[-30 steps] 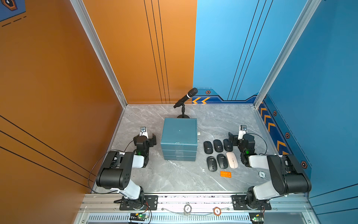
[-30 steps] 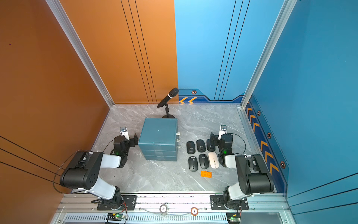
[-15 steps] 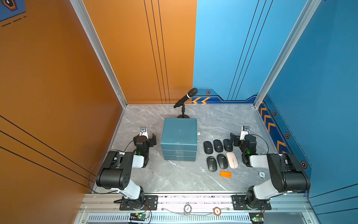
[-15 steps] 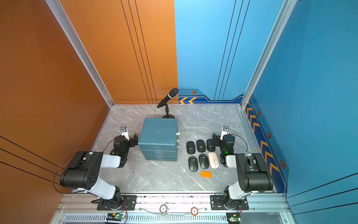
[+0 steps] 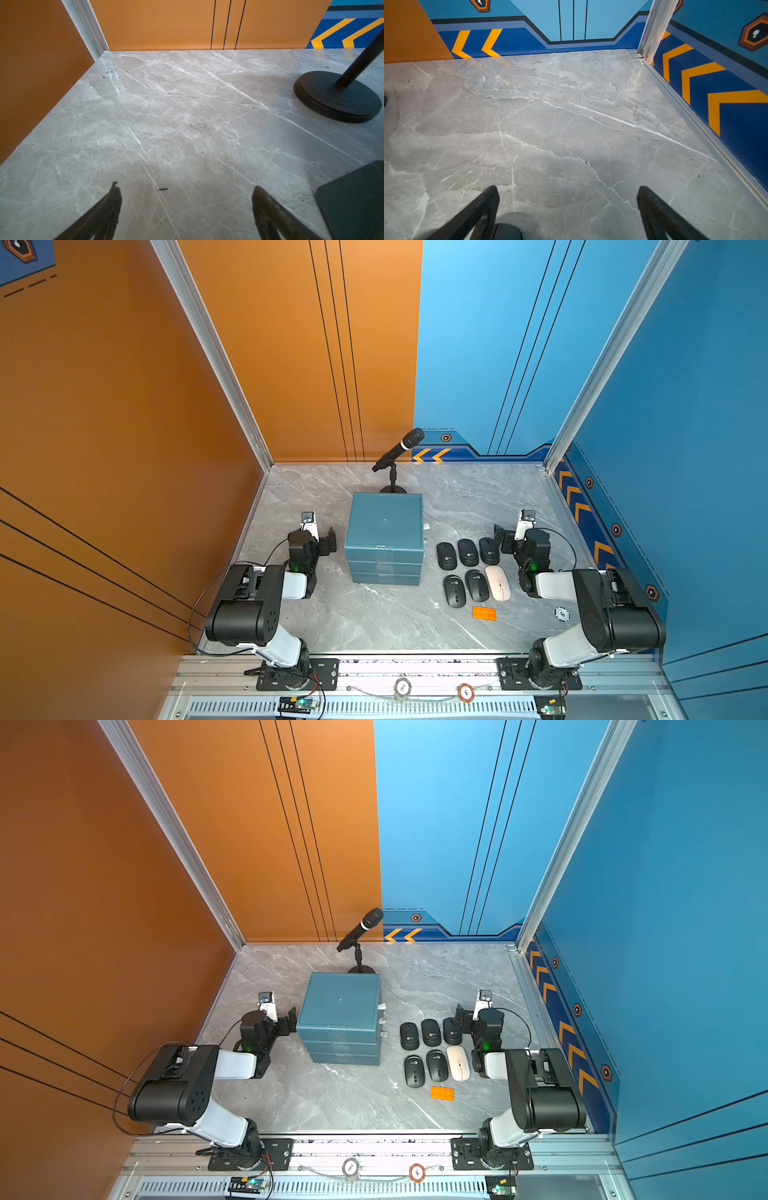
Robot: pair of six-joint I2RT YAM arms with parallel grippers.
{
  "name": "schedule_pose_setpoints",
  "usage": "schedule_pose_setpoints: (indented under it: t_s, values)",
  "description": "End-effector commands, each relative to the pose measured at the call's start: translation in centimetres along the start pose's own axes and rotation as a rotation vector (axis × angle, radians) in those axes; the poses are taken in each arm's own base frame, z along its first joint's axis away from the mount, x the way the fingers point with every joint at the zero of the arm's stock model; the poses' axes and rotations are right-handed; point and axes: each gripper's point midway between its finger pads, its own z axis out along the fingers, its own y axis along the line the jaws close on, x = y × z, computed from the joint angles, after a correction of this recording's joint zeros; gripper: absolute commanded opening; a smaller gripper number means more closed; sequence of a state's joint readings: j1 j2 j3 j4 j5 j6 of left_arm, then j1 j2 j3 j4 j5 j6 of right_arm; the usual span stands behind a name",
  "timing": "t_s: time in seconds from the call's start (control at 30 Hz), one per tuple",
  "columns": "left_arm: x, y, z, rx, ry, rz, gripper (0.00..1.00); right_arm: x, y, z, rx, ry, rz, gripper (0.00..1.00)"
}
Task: Take the mice out of the drawer
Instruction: Reset both arms
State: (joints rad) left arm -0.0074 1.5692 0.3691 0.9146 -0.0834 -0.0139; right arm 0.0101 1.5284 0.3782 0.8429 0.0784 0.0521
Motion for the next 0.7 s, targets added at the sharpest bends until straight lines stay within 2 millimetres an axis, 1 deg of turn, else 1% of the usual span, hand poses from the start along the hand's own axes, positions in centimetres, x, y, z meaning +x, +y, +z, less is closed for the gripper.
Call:
schedule_pose_setpoints:
  t_s: [0.0,0.67]
  values:
    - [-0.75,-0.48,0.07,0.02,-0.013,0.022,0.98,-0.48,0.07,0.21,0.002,-0.013,0.008,1.0]
    - [-0.79,-0.51,0.07,0.016,-0.014,0.026,0.98,-0.48,0.16,0.15,0.01,-0.014,-0.002,1.0]
